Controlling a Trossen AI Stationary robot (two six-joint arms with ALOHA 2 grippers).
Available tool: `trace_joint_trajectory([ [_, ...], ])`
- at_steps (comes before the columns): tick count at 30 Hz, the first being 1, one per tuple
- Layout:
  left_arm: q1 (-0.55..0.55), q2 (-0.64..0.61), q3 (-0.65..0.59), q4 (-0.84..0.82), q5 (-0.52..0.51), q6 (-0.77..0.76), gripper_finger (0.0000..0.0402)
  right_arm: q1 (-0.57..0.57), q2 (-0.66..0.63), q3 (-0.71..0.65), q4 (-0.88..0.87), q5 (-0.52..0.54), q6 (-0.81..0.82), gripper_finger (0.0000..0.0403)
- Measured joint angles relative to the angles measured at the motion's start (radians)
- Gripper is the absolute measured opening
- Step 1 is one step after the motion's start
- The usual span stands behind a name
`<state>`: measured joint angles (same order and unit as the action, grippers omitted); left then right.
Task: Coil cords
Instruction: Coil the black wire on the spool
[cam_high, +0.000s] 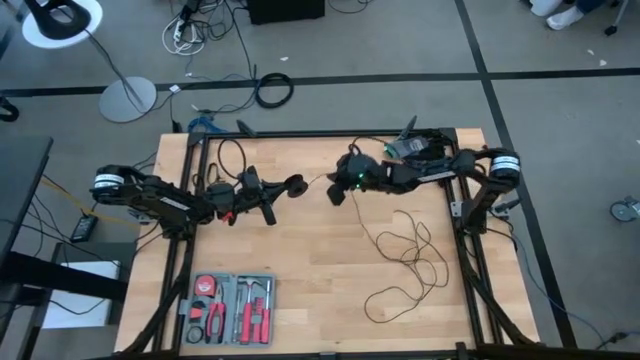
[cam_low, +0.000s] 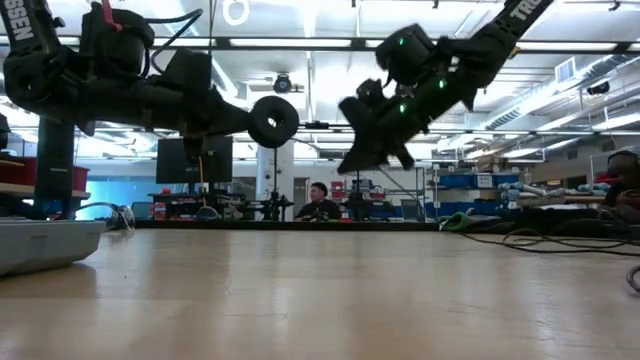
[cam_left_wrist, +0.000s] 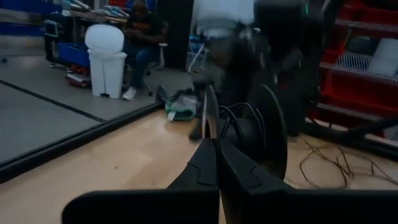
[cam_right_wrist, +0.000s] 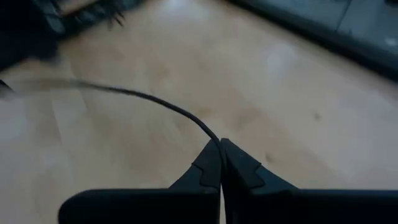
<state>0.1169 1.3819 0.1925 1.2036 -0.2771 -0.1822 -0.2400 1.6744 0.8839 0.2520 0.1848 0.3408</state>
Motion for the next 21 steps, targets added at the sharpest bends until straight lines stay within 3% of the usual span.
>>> trace_joint_trajectory([
  [7, 0.0, 0.0, 0.023, -0.152, -0.069, -0.002, 0.0, 0.032, -0.013, 0.163, -0.029, -0.032, -0.075, 0.0],
  [14, 0.0, 0.0, 0.082, -0.259, -0.154, 0.017, 0.0, 0.096, 0.116, 0.355, -0.1, -0.071, -0.155, 0.0],
  [21, 0.0, 0.0, 0.085, -0.25, -0.216, 0.012, 0.0, 0.131, 0.245, 0.449, -0.097, -0.113, -0.18, 0.0],
])
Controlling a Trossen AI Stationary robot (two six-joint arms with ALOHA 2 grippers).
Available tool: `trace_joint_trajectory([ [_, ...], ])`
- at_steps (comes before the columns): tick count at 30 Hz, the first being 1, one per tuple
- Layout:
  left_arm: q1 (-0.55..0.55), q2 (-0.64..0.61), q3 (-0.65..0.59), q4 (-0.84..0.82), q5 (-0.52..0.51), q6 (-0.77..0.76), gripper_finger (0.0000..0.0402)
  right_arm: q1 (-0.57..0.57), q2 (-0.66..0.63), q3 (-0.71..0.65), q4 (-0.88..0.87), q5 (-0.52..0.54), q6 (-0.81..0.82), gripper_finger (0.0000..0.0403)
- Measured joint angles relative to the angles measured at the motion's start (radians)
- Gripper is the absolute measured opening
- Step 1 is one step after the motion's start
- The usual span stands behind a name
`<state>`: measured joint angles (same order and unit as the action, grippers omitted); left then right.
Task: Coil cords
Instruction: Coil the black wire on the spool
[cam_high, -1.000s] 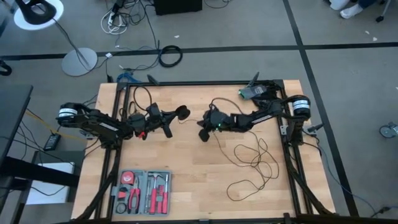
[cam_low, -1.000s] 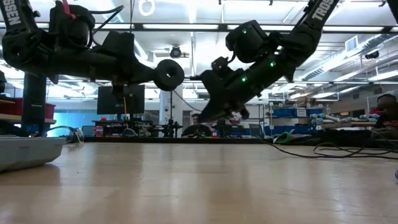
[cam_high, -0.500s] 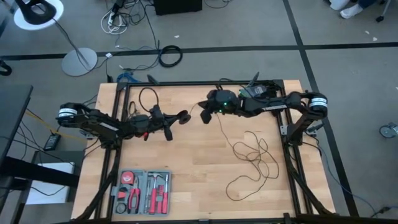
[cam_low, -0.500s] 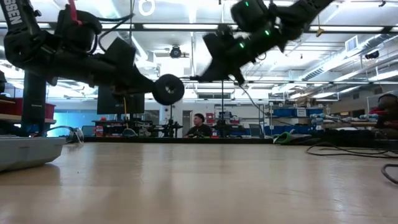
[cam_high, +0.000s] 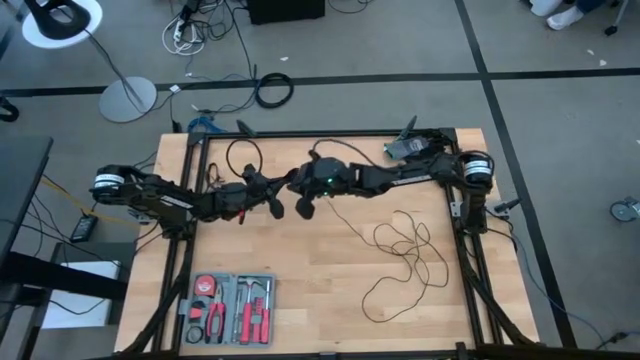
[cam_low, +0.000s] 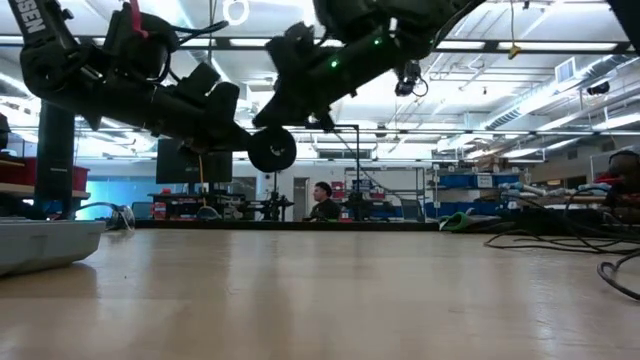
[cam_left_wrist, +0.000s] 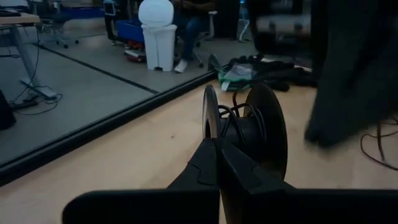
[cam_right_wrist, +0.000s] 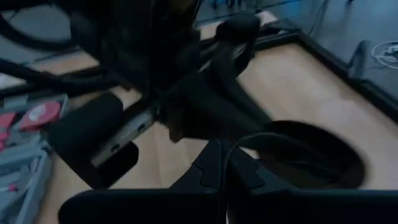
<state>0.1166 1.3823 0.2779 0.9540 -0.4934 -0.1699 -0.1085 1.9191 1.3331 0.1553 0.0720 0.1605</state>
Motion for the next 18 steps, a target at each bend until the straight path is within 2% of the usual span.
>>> trace_joint_trajectory([
  [8, 0.0, 0.0, 0.0, 0.061, 0.0, -0.018, 0.0, 0.011, 0.107, 0.013, 0.034, -0.024, 0.002, 0.0001],
  [18, 0.001, 0.0, 0.0, 0.068, 0.015, -0.018, 0.0, 0.013, 0.123, 0.012, 0.055, -0.02, -0.002, 0.0004],
])
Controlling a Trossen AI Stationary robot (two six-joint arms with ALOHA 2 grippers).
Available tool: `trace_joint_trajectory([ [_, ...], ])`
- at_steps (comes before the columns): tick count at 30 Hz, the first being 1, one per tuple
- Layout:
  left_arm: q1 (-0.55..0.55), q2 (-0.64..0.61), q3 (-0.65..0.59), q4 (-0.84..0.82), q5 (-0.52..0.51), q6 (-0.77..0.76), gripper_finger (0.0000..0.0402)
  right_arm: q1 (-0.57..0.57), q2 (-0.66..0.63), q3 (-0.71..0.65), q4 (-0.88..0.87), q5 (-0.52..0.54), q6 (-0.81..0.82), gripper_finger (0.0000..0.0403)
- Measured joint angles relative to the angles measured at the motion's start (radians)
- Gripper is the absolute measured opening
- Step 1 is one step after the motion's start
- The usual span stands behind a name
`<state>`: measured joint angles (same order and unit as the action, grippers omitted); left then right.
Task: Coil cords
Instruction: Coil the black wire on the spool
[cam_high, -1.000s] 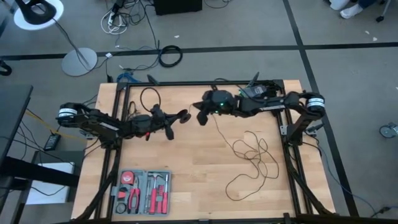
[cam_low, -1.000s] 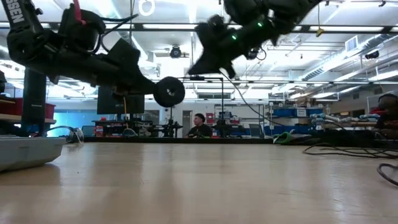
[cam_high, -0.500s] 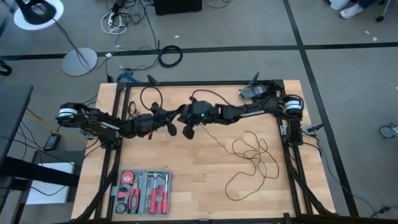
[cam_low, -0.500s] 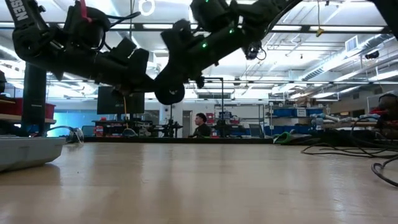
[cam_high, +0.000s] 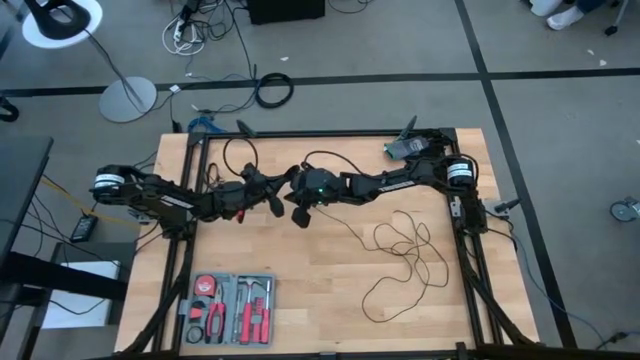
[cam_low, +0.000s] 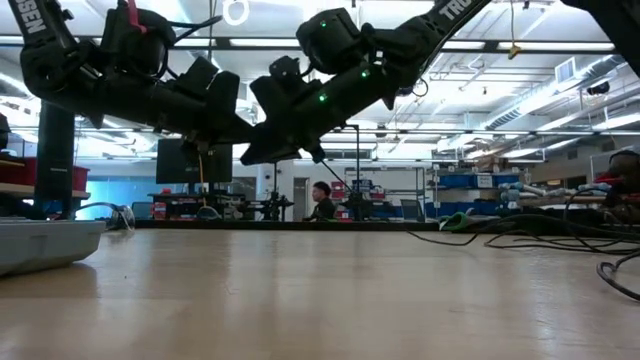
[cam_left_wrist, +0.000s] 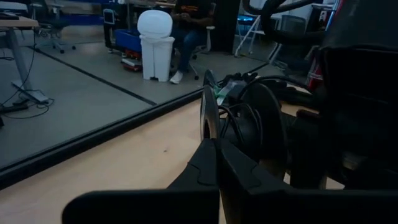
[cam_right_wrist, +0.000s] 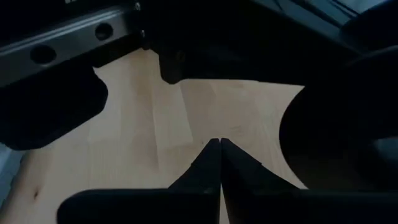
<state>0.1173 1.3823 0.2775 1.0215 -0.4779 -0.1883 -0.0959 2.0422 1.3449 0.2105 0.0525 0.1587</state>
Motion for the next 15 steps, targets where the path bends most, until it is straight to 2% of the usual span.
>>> trace_joint_trajectory([
  [9, 0.0, 0.0, -0.006, -0.001, -0.039, 0.014, 0.0, 0.031, -0.003, -0.005, -0.053, -0.031, 0.003, 0.0042],
  [15, 0.0, 0.0, -0.006, -0.001, -0.049, 0.02, 0.0, 0.063, -0.004, -0.112, 0.016, 0.053, 0.064, 0.008],
])
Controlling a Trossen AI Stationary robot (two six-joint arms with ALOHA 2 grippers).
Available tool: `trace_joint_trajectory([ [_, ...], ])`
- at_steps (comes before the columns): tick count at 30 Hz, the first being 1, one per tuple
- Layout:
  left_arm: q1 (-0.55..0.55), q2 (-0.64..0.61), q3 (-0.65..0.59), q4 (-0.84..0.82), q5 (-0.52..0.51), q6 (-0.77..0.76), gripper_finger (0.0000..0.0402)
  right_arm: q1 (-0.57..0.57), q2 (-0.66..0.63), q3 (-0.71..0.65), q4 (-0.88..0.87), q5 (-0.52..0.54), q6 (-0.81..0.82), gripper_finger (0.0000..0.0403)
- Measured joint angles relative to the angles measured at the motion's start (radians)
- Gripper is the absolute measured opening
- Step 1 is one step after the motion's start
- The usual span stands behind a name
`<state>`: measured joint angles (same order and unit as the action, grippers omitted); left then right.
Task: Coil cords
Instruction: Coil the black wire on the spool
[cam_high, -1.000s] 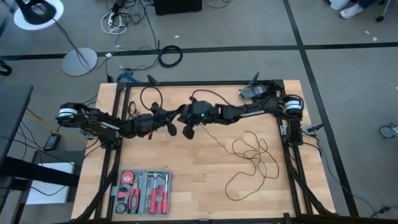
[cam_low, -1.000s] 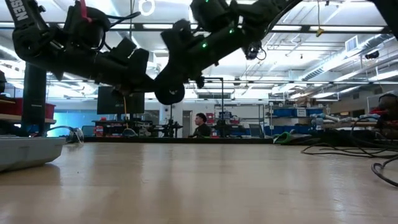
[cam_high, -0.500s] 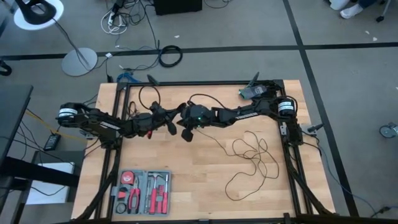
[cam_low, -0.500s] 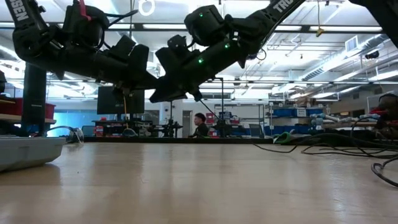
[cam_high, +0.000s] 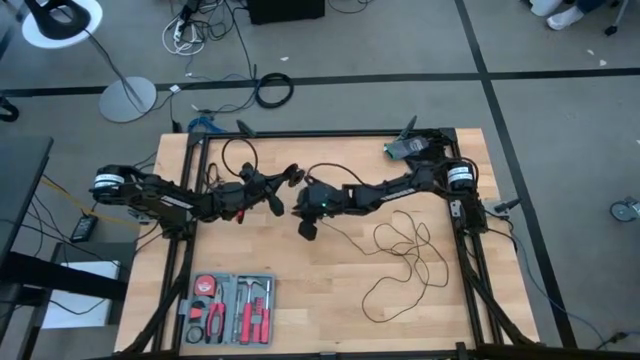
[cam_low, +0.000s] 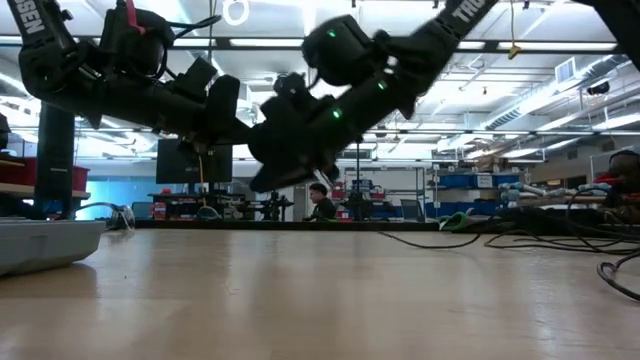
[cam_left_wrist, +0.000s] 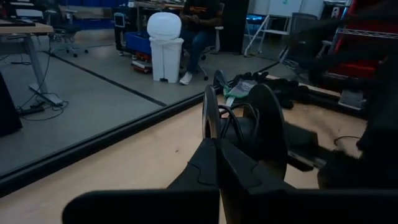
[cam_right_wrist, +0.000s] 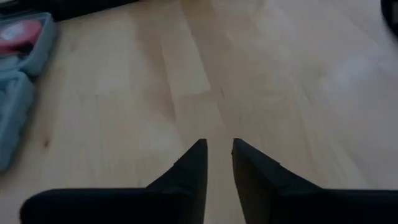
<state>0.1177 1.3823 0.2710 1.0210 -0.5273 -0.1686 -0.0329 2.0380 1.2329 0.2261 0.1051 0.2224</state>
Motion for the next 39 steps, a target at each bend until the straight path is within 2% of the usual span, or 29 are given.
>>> trace_joint_trajectory([
  [9, 0.0, 0.0, -0.001, -0.001, 0.013, 0.0, 0.0, 0.04, 0.0, -0.35, 0.538, 0.101, 0.209, 0.0105],
  [15, 0.0, 0.0, -0.001, 0.03, 0.086, 0.0, 0.0, 0.036, 0.0, -0.485, 0.682, 0.112, 0.307, 0.0107],
  [21, 0.0, 0.0, -0.001, 0.03, 0.13, -0.001, 0.0, 0.033, 0.0, -0.5, 0.817, 0.112, 0.239, 0.0107],
  [27, 0.0, 0.0, -0.001, 0.036, 0.158, -0.019, 0.0, 0.0, -0.027, -0.496, 0.772, 0.145, 0.12, 0.0107],
  [35, 0.0, 0.0, -0.001, 0.036, 0.188, -0.019, 0.0, -0.081, -0.158, -0.496, 0.346, 0.153, 0.139, 0.0107],
  [39, 0.0, 0.0, -0.001, 0.045, 0.192, -0.019, 0.0, -0.101, -0.267, -0.496, 0.262, 0.163, 0.069, 0.0107],
])
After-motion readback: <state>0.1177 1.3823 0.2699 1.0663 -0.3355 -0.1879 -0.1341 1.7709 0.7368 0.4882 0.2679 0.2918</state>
